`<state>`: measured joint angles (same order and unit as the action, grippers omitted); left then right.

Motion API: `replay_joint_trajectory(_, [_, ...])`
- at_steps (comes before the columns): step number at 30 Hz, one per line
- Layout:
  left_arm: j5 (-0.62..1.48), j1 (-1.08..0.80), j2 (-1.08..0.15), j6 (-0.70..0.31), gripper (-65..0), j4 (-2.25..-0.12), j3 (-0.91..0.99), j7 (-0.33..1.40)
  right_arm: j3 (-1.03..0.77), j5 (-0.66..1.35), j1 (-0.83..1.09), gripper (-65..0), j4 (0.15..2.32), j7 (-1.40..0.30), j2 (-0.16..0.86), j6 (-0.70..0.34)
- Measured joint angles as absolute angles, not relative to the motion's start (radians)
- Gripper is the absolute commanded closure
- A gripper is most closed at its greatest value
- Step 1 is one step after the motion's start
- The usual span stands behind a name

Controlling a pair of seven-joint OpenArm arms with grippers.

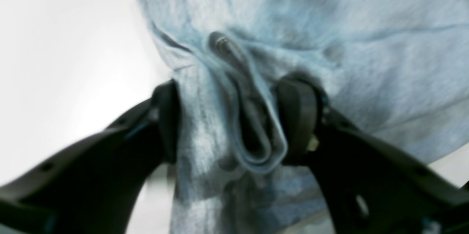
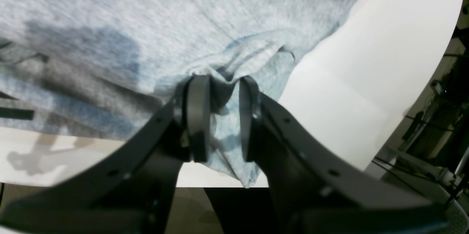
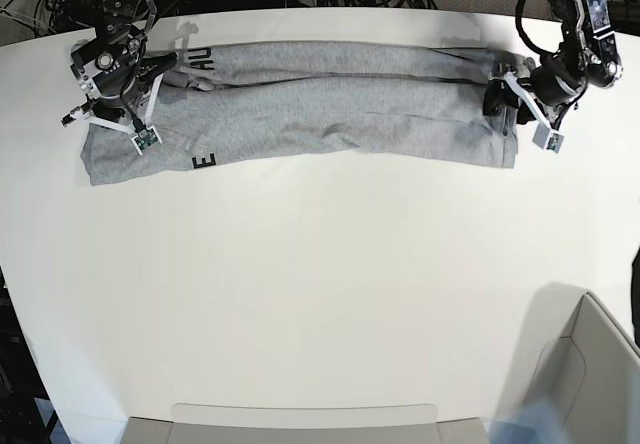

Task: Fold the T-shirt properly
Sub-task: 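Regrasp the strip end with the left gripper and pull it outward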

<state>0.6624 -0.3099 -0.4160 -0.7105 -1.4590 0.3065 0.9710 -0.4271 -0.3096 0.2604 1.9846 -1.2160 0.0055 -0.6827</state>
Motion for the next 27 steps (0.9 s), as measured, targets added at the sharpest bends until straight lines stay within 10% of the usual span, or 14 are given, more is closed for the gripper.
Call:
replay_joint_trajectory(7, [0.731, -0.272, -0.439, -0.741, -0.4, -1.316, 0.314, 0.916, -0.427, -0.309, 0.26, -14.5, 1.985, -1.215, 0.006, -0.683])
replay_joint_trajectory(19, [0.441, -0.051, -0.434, -0.731, 0.0, -1.207, 0.509, 1.036, -0.427, -0.305, 0.255, -14.5, 1.985, -1.215, -0.001, -0.683])
replay_joint_trajectory(27, [0.288, -0.086, -0.406, -0.699, 0.0, -1.586, 0.537, 1.34, -0.427, -0.302, 0.25, -14.5, 1.985, -1.215, -0.006, -0.683])
